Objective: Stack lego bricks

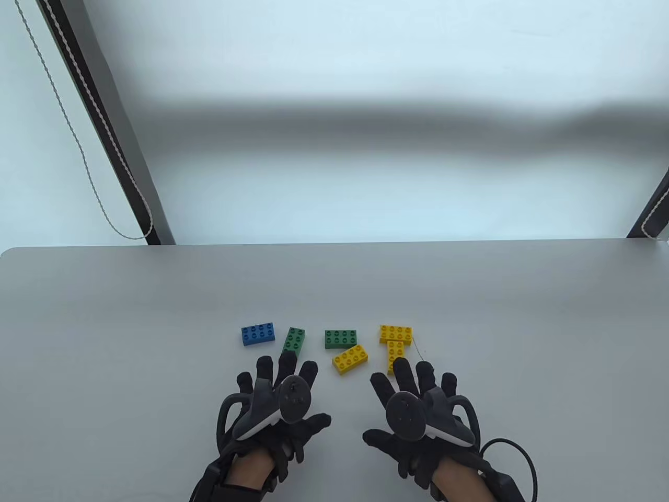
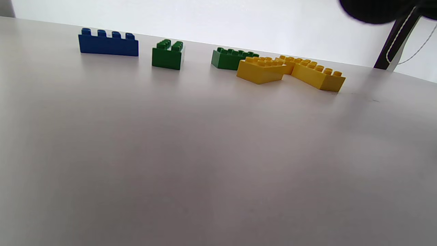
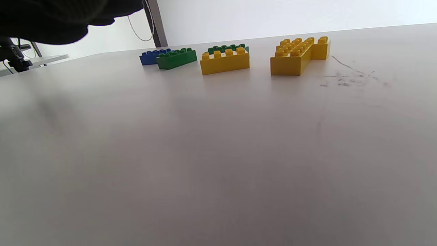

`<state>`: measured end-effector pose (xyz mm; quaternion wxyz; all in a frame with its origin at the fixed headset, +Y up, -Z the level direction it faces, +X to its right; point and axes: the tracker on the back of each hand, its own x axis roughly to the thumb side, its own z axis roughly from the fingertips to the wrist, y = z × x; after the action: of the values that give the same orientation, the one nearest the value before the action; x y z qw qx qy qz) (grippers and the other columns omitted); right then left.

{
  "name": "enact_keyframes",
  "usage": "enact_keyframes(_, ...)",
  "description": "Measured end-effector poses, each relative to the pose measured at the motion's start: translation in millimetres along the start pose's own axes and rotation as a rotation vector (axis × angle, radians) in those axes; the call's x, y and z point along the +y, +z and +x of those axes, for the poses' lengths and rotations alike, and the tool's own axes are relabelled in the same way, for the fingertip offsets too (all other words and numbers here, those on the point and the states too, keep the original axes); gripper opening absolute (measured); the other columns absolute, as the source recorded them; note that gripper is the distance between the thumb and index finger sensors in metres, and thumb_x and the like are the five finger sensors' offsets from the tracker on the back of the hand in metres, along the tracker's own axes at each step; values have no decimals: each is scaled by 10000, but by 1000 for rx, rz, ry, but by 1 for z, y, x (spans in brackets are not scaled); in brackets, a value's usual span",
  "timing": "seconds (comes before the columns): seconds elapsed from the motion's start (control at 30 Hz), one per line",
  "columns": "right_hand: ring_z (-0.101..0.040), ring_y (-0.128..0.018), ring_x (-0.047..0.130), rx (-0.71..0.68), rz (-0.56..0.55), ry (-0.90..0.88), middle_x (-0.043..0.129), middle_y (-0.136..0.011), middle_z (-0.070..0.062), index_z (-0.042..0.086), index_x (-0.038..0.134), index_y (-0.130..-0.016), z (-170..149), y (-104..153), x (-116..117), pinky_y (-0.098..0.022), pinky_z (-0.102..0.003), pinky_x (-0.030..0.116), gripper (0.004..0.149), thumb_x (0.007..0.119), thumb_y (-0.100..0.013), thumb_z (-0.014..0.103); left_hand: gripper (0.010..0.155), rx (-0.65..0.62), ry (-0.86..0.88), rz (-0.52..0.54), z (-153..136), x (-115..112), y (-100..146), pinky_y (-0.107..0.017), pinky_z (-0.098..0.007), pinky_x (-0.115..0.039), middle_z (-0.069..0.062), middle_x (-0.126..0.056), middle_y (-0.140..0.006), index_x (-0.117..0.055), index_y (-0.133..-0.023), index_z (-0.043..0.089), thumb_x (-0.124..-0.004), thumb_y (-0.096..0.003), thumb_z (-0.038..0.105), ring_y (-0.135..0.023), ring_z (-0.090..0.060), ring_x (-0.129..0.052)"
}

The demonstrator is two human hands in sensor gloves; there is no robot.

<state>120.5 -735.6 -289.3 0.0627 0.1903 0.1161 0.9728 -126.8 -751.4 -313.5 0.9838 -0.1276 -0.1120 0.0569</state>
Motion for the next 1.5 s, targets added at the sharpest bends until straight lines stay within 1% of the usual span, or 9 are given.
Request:
enact_keyframes(0.27,-625,-936,116,-4,5,-13,63,-1086,-229,233,139,-1026,2,0,2,-520,-834,77,946,645,-373,694,917,6,11,23,0,1,0,-727,-712,-262,-44,-147,-1200,-202,-1069,396,-655,-354,749,-1080,-404,-186)
enact_keyframes(0.53,-623,-941,149,-1,9,-35,80,-1088,-235,222,144,-1026,-2,-1,1,-525,-832,88,948,652,-375,687,902,5,18,61,2,1,-1,-733,-695,-330,-53,-266,-1199,-286,-1078,365,-700,-360,720,-1076,-374,-313)
enact_keyframes(0.7,-624,-944,169,7,7,-46,93,-1089,-241,214,146,-1026,-5,-1,-1,-526,-832,94,949,655,-376,684,889,-4,14,105,8,4,-7,-730,-679,-402,-59,-383,-1180,-356,-1078,332,-730,-361,702,-1056,-360,-423)
enact_keyframes(0.87,-624,-945,183,15,2,-54,103,-1089,-244,208,146,-1025,-8,0,-2,-529,-832,101,950,657,-378,680,869,-3,21,142,21,8,-15,-721,-663,-476,-56,-493,-1155,-435,-1069,301,-755,-362,691,-1031,-350,-525)
enact_keyframes(0.97,-625,-946,192,17,0,-61,110,-1090,-245,204,147,-1025,-9,0,-3,-531,-833,106,952,660,-378,678,852,12,6,162,28,10,-25,-711,-651,-521,-59,-558,-1131,-488,-1057,283,-771,-361,682,-1008,-346,-591)
enact_keyframes(1.1,-625,-946,209,19,4,-65,120,-1090,-249,199,150,-1025,-11,0,-3,-533,-833,114,950,662,-381,673,837,50,-13,122,34,7,-44,-698,-638,-561,-66,-616,-1104,-535,-1041,262,-785,-357,675,-981,-342,-649)
enact_keyframes(1.3,-623,-948,232,16,-2,-79,136,-1091,-253,195,154,-1025,-13,1,-5,-537,-832,124,948,667,-383,667,817,133,-40,46,41,-2,-81,-673,-619,-619,-72,-692,-1057,-592,-1013,239,-806,-348,662,-932,-335,-729)
enact_keyframes(1.4,-622,-949,241,19,-2,-88,144,-1092,-254,193,158,-1025,-15,1,-5,-539,-833,130,945,669,-384,664,818,163,-32,33,42,-6,-94,-664,-611,-640,-75,-713,-1039,-601,-1006,232,-805,-343,667,-913,-331,-755)
enact_keyframes(1.5,-621,-949,252,24,-2,-95,151,-1091,-259,191,160,-1025,-18,1,-6,-540,-832,134,943,670,-386,661,804,192,-47,42,42,-6,-103,-659,-605,-649,-76,-738,-1018,-621,-993,229,-809,-343,663,-892,-325,-773)
